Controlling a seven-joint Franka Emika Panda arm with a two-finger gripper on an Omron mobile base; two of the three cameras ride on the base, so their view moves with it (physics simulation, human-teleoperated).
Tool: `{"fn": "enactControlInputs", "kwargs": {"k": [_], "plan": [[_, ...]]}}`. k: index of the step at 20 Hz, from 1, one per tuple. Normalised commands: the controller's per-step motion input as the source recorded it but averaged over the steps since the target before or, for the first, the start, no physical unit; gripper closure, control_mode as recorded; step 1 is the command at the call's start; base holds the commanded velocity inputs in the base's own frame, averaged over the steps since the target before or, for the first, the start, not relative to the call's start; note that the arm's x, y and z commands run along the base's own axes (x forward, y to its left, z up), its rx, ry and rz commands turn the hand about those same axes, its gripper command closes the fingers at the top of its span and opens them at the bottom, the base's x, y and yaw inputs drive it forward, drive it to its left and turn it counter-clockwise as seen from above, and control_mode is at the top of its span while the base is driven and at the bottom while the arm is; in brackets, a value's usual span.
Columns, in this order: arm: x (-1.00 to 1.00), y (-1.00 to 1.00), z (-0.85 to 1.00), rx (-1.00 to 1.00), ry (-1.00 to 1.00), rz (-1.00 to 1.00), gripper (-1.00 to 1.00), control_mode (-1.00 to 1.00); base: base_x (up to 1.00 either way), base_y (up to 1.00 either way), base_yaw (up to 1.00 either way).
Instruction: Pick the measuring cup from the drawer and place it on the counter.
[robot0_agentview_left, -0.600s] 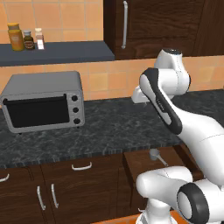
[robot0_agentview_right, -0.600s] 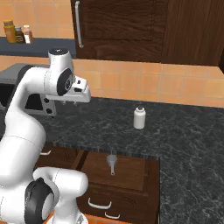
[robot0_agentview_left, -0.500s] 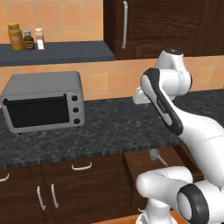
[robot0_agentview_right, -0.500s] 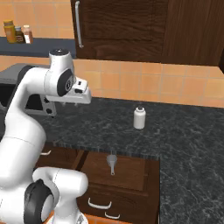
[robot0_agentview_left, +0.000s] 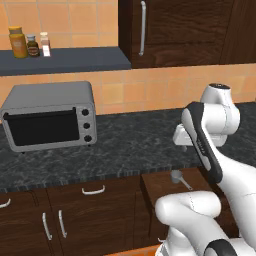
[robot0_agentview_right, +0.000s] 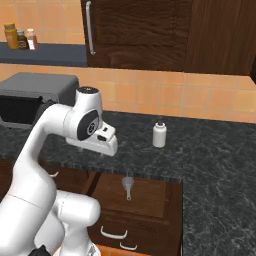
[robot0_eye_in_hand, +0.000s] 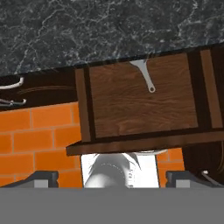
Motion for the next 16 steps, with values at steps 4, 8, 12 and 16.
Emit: {"fn": "enactControlInputs", "kwargs": {"k": [4, 8, 12, 16], "plan": [[-0.32, -0.13, -0.09, 0.05, 0.0, -0.01, -1.0, -1.0, 0.0, 0.0, 0.0], [0.0, 0.0, 0.0, 0.0, 0.0, 0.0, -1.0, 1.0, -0.39, 0.68, -0.31], [0.0, 0.0, 0.0, 0.0, 0.0, 0.0, -1.0, 1.0, -0.35, 0.55, -0.77], [0.0, 0.0, 0.0, 0.0, 0.0, 0.0, -1.0, 1.0, -0.29, 0.4, -0.81]]}}
